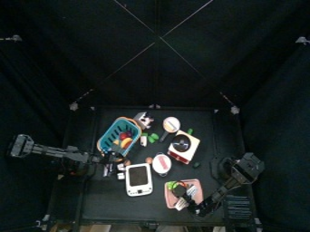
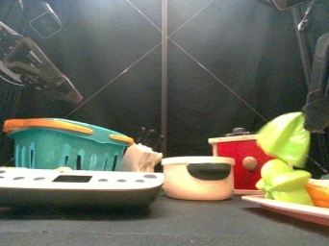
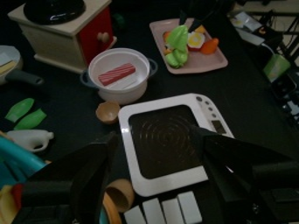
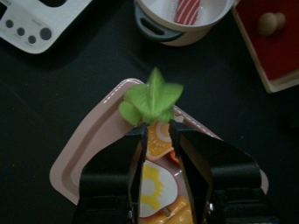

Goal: Grab starfruit top

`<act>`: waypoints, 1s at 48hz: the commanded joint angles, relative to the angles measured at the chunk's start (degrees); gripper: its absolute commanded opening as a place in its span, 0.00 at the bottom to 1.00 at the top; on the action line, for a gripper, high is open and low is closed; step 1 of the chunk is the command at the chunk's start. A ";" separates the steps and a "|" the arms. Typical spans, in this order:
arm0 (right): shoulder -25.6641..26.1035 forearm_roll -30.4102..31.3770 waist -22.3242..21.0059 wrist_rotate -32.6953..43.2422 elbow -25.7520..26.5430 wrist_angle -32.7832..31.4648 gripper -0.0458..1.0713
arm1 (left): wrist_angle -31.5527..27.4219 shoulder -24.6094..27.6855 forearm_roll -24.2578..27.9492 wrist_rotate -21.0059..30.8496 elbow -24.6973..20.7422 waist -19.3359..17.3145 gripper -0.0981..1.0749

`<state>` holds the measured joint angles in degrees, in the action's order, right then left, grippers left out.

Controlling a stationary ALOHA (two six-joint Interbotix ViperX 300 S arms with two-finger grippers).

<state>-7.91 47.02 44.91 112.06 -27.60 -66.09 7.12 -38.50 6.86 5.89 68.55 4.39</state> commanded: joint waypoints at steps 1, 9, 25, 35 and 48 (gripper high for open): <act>3.52 0.00 0.09 0.62 -0.26 -0.97 0.64 | 5.36 3.25 -0.88 0.00 -2.37 0.44 0.92; 4.31 0.79 0.70 0.00 -1.05 -0.26 0.64 | 10.55 9.05 -3.25 -0.44 -5.27 3.16 0.92; 4.31 -0.88 1.58 -0.53 -0.26 6.68 0.68 | 9.84 12.92 -3.60 -0.26 -5.71 4.75 0.92; 1.93 -0.44 0.00 -0.44 0.35 17.40 0.81 | 9.84 12.92 -4.31 -0.26 -4.48 4.92 0.92; -0.09 2.02 -0.09 -0.53 0.35 19.25 0.97 | 9.84 12.83 -4.57 -0.35 -3.96 4.83 0.92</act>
<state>-8.79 47.72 45.00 111.53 -28.13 -47.02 16.79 -25.58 2.37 5.54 65.30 9.14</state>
